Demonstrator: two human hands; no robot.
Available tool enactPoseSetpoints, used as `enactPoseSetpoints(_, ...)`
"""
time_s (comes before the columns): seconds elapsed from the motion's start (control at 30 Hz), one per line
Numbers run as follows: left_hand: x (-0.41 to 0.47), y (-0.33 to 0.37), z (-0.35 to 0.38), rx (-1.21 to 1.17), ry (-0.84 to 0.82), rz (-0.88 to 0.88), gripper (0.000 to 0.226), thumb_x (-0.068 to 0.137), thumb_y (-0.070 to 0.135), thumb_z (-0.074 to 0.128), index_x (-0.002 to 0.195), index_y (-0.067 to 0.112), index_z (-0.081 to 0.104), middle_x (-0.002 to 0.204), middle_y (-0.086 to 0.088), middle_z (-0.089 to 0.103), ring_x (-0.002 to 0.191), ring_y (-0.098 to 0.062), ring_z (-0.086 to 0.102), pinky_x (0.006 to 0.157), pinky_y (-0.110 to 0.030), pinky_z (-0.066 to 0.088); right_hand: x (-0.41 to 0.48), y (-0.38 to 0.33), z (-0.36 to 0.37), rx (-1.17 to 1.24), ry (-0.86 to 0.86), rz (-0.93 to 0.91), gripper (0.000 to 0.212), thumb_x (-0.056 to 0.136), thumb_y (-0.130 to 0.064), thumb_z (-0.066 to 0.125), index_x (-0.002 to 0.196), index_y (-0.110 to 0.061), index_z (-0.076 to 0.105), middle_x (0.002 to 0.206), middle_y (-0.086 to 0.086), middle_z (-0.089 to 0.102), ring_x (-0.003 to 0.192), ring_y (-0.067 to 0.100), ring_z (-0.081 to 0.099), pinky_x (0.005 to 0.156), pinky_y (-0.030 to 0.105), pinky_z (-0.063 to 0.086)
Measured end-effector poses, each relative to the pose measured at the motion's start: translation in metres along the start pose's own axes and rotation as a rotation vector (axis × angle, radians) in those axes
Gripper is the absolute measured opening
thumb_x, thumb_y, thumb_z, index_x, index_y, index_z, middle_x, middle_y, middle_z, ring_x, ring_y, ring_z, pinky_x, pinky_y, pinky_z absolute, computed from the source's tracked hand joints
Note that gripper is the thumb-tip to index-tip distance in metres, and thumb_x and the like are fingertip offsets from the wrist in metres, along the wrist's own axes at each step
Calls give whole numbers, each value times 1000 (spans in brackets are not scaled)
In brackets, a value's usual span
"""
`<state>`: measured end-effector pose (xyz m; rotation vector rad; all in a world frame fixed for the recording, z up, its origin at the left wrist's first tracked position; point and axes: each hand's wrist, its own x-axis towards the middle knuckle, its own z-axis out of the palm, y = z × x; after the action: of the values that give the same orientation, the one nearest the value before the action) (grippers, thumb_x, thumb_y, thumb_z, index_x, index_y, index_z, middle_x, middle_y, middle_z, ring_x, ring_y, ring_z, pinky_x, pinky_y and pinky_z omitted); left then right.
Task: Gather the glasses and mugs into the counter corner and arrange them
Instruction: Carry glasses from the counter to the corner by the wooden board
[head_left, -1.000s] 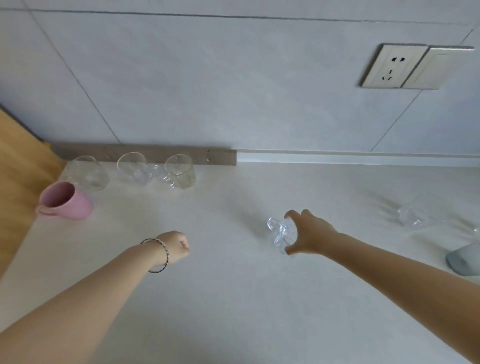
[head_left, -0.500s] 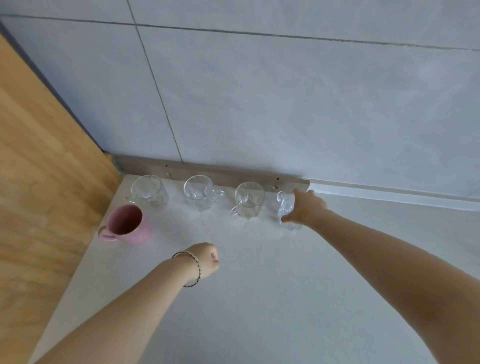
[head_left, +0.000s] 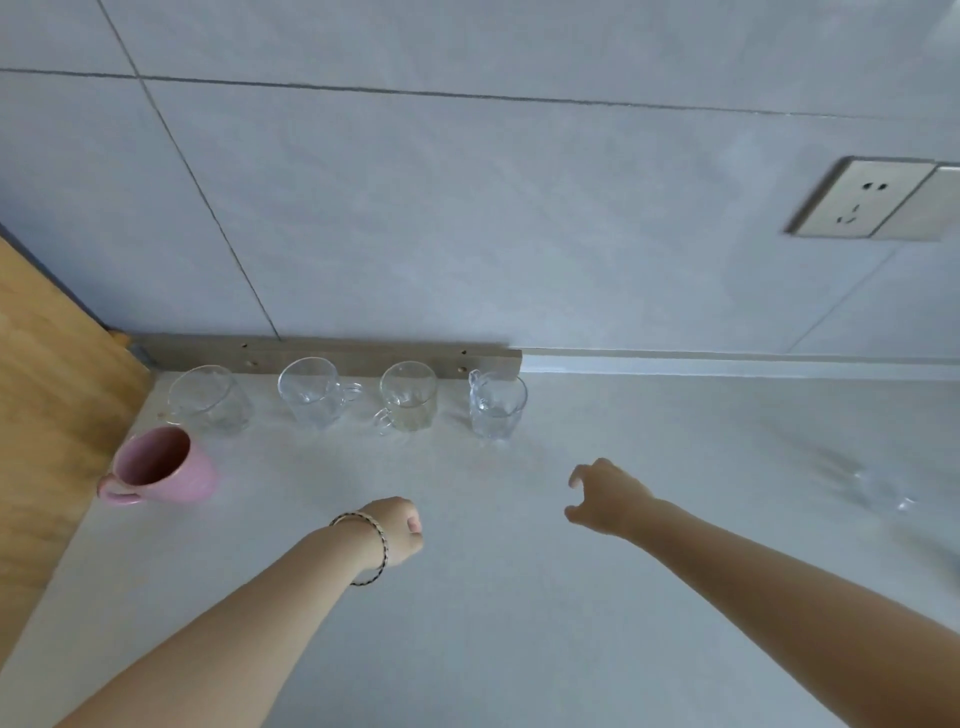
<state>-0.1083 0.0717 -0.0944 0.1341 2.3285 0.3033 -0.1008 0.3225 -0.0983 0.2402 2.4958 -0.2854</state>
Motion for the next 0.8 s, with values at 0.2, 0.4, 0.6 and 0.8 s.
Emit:
enactPoseSetpoints(0.2, -5, 99, 24, 84, 8, 79, 29, 92, 19, 44, 115, 12, 60, 125, -4, 60, 112, -20, 57, 94, -25, 43, -48, 118, 8, 62, -95, 78, 43, 90, -30, 53, 132, -20, 48, 135, 0, 52, 124, 19, 50, 95, 29, 41)
enactPoseSetpoints(0.4, -7, 226, 68, 118, 18, 159, 29, 94, 18, 43, 117, 12, 58, 127, -3, 57, 113, -20, 55, 91, -23, 41, -86, 264, -9, 124, 16, 151, 39, 89, -30, 54, 127, -20, 53, 130, 1, 56, 121, 20, 52, 98, 30, 42)
enactPoseSetpoints(0.6, -3, 323, 109, 113, 6, 177, 28, 93, 18, 43, 116, 12, 59, 125, -4, 58, 102, -19, 54, 85, -22, 39, -88, 383, -44, 130, 198, 197, 45, 89, -28, 56, 132, -18, 48, 136, 10, 47, 126, 27, 48, 103, 32, 40)
enactPoseSetpoints(0.8, 4, 359, 126, 106, -26, 121, 26, 92, 18, 44, 112, 13, 60, 117, -4, 60, 101, -19, 54, 86, -23, 41, -50, 421, -72, 245, 287, 188, 86, 81, -28, 70, 149, -19, 18, 149, 13, 27, 135, 34, 35, 107, 40, 35)
